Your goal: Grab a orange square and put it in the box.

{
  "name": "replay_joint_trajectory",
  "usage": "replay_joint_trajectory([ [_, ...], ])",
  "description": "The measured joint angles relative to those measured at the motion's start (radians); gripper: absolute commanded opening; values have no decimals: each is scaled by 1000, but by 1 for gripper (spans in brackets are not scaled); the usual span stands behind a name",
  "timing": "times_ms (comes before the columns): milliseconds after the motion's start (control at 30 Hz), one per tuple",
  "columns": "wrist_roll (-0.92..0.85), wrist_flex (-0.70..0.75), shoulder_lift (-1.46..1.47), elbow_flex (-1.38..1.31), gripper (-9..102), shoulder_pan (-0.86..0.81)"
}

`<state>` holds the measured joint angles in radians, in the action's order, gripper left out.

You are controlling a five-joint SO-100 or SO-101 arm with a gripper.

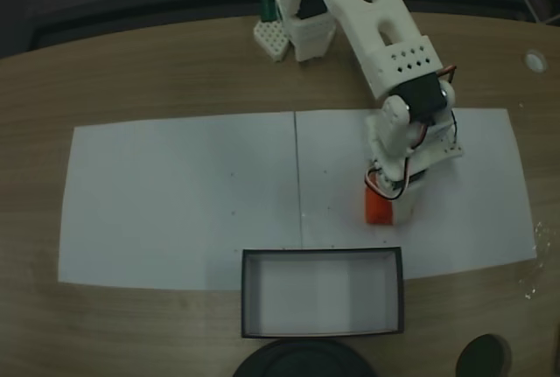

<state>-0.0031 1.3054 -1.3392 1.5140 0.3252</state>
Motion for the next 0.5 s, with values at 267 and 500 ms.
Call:
replay_joint_trajectory([
  [267, -2, -11, 37, -38, 7, 0],
  [500, -14, 71, 32, -87, 8, -18],
])
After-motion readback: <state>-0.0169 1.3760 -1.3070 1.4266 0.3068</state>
